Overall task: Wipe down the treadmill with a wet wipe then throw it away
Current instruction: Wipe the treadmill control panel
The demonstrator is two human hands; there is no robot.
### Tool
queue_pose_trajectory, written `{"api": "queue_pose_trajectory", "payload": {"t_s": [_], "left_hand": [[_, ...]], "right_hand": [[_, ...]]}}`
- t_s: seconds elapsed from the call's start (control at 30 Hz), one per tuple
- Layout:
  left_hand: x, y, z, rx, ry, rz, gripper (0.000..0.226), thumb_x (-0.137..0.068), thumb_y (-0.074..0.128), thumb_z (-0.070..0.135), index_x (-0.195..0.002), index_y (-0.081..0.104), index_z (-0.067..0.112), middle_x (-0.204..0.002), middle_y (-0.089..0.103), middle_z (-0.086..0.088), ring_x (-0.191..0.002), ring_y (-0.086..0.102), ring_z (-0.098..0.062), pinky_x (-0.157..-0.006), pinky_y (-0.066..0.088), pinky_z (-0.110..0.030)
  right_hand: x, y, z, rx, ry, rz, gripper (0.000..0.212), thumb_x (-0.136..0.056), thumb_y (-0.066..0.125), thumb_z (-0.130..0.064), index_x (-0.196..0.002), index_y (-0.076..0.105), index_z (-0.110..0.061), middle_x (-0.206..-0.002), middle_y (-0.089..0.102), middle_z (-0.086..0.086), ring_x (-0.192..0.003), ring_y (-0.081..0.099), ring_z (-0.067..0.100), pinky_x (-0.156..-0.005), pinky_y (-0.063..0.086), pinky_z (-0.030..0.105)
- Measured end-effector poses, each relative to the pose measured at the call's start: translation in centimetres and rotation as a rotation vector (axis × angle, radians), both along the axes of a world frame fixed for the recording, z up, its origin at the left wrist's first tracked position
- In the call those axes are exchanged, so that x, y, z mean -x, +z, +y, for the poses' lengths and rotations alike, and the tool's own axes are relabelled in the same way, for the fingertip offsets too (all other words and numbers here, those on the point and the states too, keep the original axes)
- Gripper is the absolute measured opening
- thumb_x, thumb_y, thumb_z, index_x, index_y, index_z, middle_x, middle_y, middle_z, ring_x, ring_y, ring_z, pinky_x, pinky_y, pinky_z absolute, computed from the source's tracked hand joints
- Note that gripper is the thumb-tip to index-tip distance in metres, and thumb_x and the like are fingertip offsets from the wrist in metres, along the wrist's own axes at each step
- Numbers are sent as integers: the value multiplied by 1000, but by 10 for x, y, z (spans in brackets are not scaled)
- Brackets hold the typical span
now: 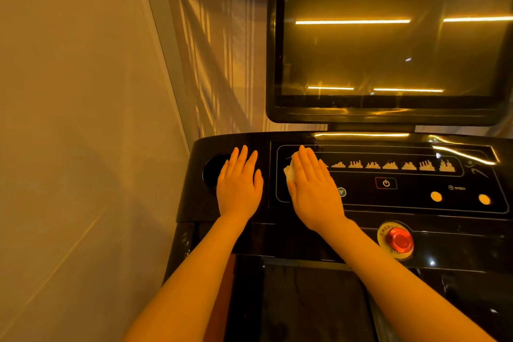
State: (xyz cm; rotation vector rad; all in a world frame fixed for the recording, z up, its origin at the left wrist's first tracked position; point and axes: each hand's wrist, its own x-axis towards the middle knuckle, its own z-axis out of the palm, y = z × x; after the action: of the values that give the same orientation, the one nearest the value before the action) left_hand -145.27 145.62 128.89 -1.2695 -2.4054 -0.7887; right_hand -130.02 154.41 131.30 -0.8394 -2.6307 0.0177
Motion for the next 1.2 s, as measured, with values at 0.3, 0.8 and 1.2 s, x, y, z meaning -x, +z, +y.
{"api": "queue_pose_trajectory", "payload": {"t_s": [0.3, 0.8, 1.2], "left_hand": [[-20, -1, -4, -23, 52, -82, 46, -104, 36, 29, -149, 35, 21, -160, 25, -2, -150, 10, -18, -119, 9, -32], [-31, -14, -13, -92, 26, -126, 44, -103, 40, 26, -147, 41, 22, -158, 30, 1, -148, 15, -14, -116, 10, -29], [-27, -17, -13, -135, 9, -129, 42, -102, 44, 25, -144, 45, 22, -156, 34, 1, -147, 19, -15, -116, 14, -30]], "right_hand": [[10, 28, 38, 9, -39, -65, 60, -106, 32, -35, -155, 8, -10, -164, 2, 12, -150, -2, 27, -122, 5, 40], [-40, -4, 10, -78, 8, -80, 61, -105, 26, -39, -155, 10, -9, -163, 4, 12, -150, -1, 26, -118, -2, 37], [-7, 27, 44, -18, -56, -67, 61, -105, 28, -37, -156, 8, -9, -164, 1, 12, -150, -2, 28, -121, 4, 42]]}}
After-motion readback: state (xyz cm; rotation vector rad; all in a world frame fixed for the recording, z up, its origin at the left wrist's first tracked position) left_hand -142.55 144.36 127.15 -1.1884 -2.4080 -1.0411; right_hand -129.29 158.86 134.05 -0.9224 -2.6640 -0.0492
